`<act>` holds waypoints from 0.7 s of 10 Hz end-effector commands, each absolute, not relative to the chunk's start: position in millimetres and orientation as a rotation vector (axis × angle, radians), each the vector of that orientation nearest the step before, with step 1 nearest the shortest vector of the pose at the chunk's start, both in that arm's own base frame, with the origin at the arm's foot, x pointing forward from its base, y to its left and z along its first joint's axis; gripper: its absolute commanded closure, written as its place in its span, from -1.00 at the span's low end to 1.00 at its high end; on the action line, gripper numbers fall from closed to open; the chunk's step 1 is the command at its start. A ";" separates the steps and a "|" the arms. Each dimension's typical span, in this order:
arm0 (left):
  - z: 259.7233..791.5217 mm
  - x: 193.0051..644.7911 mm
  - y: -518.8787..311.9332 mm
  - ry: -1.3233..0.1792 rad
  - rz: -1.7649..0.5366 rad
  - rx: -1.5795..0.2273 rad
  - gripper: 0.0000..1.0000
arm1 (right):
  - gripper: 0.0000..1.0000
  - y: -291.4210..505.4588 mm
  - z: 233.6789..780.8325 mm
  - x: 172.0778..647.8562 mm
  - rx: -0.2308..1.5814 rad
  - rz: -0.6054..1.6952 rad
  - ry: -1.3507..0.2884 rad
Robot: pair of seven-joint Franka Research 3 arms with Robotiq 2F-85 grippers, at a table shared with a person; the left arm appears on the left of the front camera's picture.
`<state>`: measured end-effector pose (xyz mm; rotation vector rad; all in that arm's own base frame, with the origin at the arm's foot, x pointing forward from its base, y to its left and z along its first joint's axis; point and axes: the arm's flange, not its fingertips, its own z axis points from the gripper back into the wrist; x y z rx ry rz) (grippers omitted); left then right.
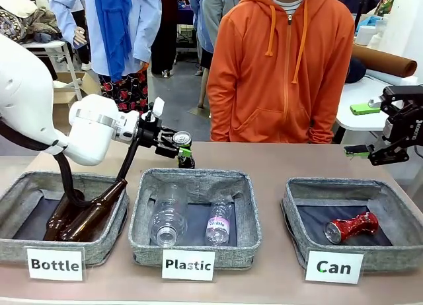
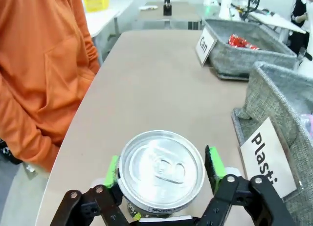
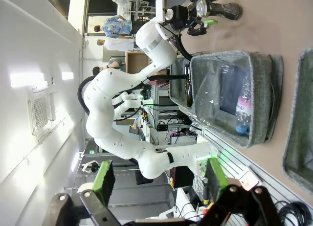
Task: Sort the can waste into the basket.
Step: Pick up the can waste from the table and place it in the right Fabric basket.
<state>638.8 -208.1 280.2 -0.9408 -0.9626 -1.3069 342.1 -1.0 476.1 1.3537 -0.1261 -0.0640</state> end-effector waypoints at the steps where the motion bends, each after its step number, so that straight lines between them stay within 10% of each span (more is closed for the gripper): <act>1: 277.8 641.5 -207.1 -1.002 -1.303 -0.975 0.42 | -1.00 -0.4 479.8 341.3 1.355 -0.075 -0.115; 2: 277.9 641.7 -207.0 -1.005 -1.307 -0.979 1.00 | -1.00 -0.4 479.8 341.3 1.355 -0.075 -0.115; 3: 278.2 643.0 -206.8 -1.009 -1.310 -0.984 0.47 | -1.00 -0.4 479.8 341.3 1.355 -0.075 -0.115; 4: 277.8 641.1 -207.7 -1.018 -1.310 -0.982 1.00 | -1.00 -0.4 479.8 341.3 1.355 -0.075 -0.115; 7: 291.1 641.0 -200.7 -1.067 -1.297 -0.993 1.00 | -1.00 -0.4 479.8 341.3 1.355 -0.075 -0.115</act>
